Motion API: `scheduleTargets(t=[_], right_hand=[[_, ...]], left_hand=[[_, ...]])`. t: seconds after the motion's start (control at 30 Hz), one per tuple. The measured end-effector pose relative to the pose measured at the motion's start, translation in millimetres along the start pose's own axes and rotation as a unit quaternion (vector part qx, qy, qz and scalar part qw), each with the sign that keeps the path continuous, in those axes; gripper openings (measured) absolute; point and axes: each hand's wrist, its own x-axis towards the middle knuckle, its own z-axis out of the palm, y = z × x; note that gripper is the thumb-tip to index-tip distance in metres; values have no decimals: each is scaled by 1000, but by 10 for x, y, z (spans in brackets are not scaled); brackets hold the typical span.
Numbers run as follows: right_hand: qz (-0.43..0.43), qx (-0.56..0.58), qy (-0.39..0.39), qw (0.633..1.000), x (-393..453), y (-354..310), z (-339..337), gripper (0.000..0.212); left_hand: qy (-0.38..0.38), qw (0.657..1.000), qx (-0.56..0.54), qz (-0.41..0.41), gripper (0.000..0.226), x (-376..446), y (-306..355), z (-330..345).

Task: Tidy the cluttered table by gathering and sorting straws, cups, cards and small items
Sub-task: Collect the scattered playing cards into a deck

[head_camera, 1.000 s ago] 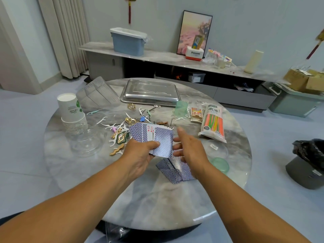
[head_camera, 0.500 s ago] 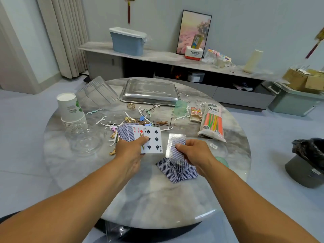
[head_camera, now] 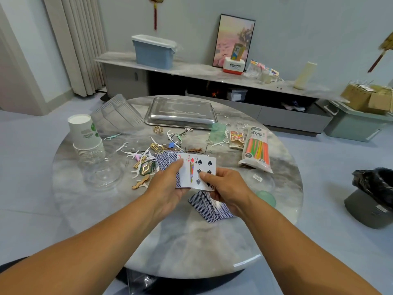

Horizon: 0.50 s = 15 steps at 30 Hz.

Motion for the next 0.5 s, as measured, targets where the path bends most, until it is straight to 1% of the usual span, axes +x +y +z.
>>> scheduleTargets(t=[0.07,0.17,0.27,0.3,0.33,0.37,0.4,0.43,0.47,0.5], right_hand=[[21,10,0,1000,15,-11,-28,18],[39,-3,-18,999,-4,-14,-46,19],[9,-6,-14,1000,-38,-59,-7,16],[-16,-6,8,1000,-41,-77,-2,15],[-52,-27,49,997,-33,-89,-18,13],[-95,-88,106,986,-23,-87,-50,12],[-142,-205,165,954,-11,-74,-97,12],[-178,-360,204,893,0,-43,-144,14],[-195,-510,210,811,-5,4,-173,14],[-192,-626,186,733,-17,60,-174,17]], left_hand=[[23,1000,13,6,18,25,15,-25],[35,997,62,31,26,40,-6,-50],[41,996,61,42,30,27,-22,-48],[43,996,60,44,27,23,-20,-43],[42,997,55,43,23,24,-12,-36],[40,998,41,35,20,32,-6,-31],[37,999,19,20,19,41,7,-28],[34,999,0,3,20,50,26,-34],[31,999,-9,-9,21,56,39,-40],[28,1000,-6,-13,21,65,42,-40]])
